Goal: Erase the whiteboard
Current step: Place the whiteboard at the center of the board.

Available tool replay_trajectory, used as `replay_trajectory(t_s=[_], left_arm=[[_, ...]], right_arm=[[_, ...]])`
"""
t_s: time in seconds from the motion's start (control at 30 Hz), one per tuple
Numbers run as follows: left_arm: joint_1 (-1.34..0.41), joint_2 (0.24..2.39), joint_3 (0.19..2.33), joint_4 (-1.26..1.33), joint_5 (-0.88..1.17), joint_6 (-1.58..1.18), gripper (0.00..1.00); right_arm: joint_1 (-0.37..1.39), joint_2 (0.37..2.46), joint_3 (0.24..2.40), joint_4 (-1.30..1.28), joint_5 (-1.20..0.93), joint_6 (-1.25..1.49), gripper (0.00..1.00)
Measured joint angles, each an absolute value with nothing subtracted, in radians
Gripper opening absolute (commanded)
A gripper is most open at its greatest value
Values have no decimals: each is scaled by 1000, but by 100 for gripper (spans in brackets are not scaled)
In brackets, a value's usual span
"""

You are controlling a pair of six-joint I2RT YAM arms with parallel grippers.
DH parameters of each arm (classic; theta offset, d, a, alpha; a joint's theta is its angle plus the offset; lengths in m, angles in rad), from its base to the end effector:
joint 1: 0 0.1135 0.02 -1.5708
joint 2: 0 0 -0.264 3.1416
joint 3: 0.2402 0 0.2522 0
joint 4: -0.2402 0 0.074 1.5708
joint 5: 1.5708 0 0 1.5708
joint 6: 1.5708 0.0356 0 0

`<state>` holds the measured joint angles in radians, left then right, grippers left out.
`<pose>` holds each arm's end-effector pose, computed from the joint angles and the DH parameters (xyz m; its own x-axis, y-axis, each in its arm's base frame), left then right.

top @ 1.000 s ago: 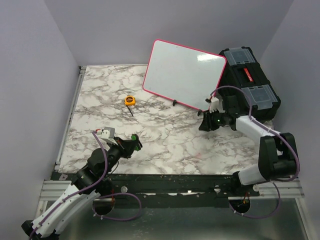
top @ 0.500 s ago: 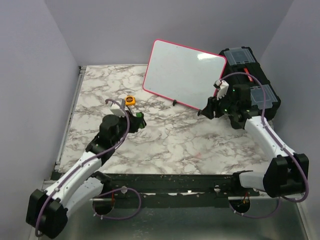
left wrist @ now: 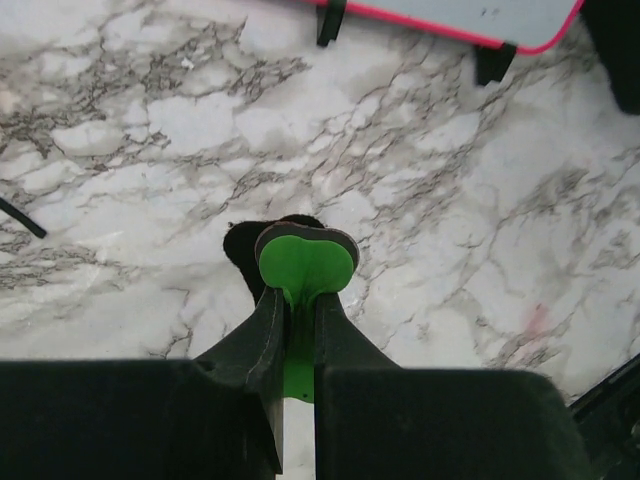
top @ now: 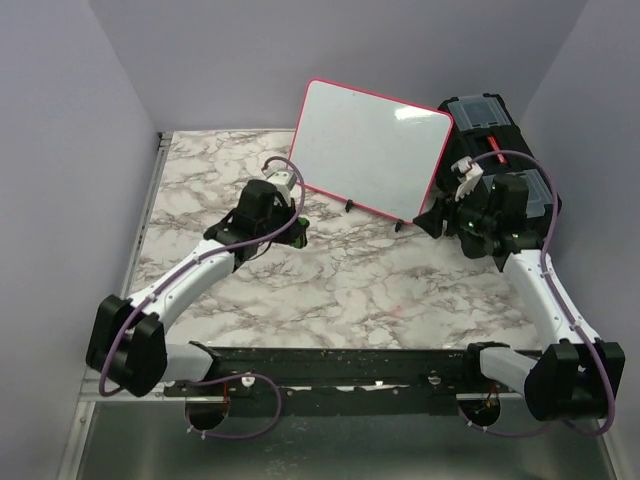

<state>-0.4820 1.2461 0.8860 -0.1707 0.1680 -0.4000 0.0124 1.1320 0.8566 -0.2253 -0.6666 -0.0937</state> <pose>0.2456 -0.1352 0.2783 -0.6409 -0.0980 -0.7614 0.3640 0.8344 -0.4138 0.2491 0.0251 0.2947 -0.4262 -0.0788 -0.9012 -0.5946 0.7752 0.2134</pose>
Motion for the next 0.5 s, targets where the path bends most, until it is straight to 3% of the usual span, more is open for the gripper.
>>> replay_trajectory(t_s=[0.17,0.27,0.37,0.5], left_arm=[[-541,1428,987,-292,111,-348,21],[-573,1536,1053,-353,71,-315,51],[-585,1610,1087,-376,47,-300,66],[-581,1642,1092,-393,33,-295,69]], right_arm=[[-6,1131,842,-224,-704,-94,60],[-24,1131,833,-223,-714,-94,61],[-33,1132,827,-223,-721,-94,61],[-34,1140,827,-222,-730,-94,61]])
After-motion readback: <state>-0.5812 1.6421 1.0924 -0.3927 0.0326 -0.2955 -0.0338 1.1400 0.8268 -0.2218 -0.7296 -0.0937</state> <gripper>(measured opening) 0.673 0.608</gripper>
